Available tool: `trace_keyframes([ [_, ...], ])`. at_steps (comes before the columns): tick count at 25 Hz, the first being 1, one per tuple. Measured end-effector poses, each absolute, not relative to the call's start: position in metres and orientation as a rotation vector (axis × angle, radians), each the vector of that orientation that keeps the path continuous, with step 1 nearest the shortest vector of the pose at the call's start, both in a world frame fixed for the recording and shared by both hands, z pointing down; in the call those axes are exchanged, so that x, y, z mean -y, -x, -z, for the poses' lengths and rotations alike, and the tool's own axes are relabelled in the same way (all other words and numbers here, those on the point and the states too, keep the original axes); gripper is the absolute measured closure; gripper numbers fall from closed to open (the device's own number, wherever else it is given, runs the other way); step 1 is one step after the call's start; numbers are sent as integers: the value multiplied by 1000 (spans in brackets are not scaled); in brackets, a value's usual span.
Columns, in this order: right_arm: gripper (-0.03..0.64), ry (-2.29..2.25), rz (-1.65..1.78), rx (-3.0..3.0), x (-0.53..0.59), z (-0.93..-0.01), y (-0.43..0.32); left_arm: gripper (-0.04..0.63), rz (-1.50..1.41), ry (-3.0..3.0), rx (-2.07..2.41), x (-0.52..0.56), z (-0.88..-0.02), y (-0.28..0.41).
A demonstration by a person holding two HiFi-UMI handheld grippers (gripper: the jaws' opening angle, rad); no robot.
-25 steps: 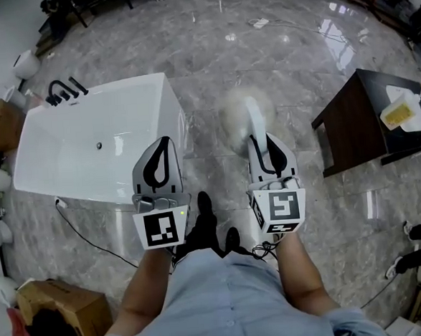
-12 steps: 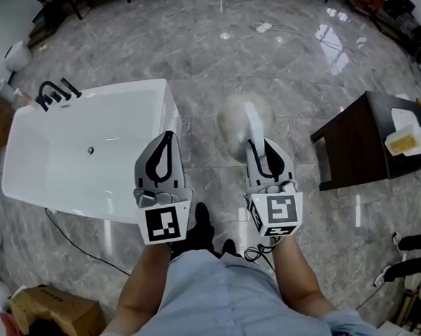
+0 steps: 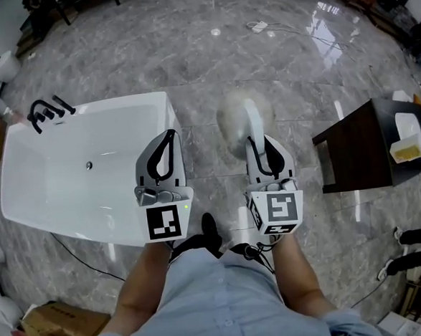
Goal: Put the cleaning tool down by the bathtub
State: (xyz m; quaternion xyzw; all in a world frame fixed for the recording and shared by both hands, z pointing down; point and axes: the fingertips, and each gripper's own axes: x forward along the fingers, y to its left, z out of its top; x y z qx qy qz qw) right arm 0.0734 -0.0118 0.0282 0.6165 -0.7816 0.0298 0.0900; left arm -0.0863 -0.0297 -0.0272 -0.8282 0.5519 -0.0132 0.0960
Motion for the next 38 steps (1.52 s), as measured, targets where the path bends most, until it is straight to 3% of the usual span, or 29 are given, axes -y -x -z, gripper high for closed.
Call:
trace_keyframes([
  [21,514,-1816,-154,2303,65,-46,-73,580,67,2497,-1592,89,13,72],
  [38,514,-1719,-349,2256,111,-135,-80,580,232,2573,-1608,140,-78,56],
])
